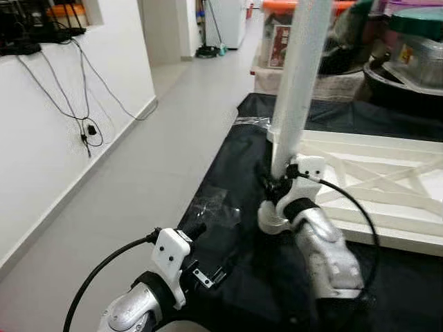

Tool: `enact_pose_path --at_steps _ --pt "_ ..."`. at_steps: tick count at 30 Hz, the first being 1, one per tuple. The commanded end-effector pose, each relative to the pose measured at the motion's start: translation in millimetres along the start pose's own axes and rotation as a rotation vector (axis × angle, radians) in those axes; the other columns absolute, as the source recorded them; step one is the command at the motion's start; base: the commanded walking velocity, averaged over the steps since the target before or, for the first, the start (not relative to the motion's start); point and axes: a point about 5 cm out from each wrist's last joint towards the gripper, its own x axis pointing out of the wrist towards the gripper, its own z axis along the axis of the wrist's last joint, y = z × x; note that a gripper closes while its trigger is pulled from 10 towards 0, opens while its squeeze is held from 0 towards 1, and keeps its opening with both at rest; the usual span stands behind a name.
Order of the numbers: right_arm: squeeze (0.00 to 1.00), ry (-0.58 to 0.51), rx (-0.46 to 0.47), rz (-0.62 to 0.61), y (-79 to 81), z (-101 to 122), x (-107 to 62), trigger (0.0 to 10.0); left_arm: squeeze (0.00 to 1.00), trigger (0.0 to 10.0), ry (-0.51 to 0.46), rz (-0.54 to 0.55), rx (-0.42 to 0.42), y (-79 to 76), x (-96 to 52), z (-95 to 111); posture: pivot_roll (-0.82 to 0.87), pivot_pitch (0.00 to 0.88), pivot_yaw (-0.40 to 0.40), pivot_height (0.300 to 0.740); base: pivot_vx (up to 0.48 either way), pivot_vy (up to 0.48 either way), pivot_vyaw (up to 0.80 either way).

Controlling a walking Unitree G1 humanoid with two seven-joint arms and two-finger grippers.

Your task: Building children table

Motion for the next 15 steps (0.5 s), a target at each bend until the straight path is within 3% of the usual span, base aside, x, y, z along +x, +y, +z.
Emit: enact_pose_path --at_steps 1,2,3,4,6,7,8,15 --pt "0.00 0.031 0.061 0.236 8.0 2 6.2 10.0 0.00 10.0 0.016 0.001 0.004 0.3 0.6 -4 0.13 0.073 -0.004 0.740 0.000 0.000 0.00" --pt "0.00 0.031 0.061 0.236 8.0 2 6.2 10.0 0.00 10.0 0.016 0.001 0.004 0.3 0.6 -4 0.13 0.073 -0.004 0.740 0.000 0.000 0.00" --pt "0.00 0.034 0.066 0.343 4.3 10 6.3 10.0 0.00 10.0 0.015 0.002 0.006 0.5 0.9 -4 0.13 0.072 -0.005 0.740 0.000 0.000 0.00" --pt "0.00 0.034 0.066 0.343 4.3 10 6.3 10.0 0.00 10.0 0.015 0.002 0.006 0.5 0.9 -4 0.13 0.072 -0.005 0.740 0.000 0.000 0.00" --pt "0.00 0.033 0.062 0.506 3.1 21 6.6 10.0 0.00 10.0 0.013 0.004 0.008 0.8 1.3 -3 0.14 0.072 -0.009 0.740 0.000 0.000 0.00" --pt "0.00 0.033 0.062 0.506 3.1 21 6.6 10.0 0.00 10.0 0.013 0.004 0.008 0.8 1.3 -3 0.14 0.072 -0.009 0.740 0.000 0.000 0.00" --pt "0.00 0.047 0.048 0.597 6.1 24 7.8 10.0 0.00 10.0 0.012 0.006 0.008 1.1 1.6 -3 0.14 0.073 -0.012 0.740 0.000 0.000 0.00" --pt "0.00 0.077 0.038 0.824 20.6 30 13.2 10.0 0.00 10.0 0.008 0.012 0.007 1.1 1.7 -3 0.14 0.068 -0.011 0.740 0.000 0.000 0.00"
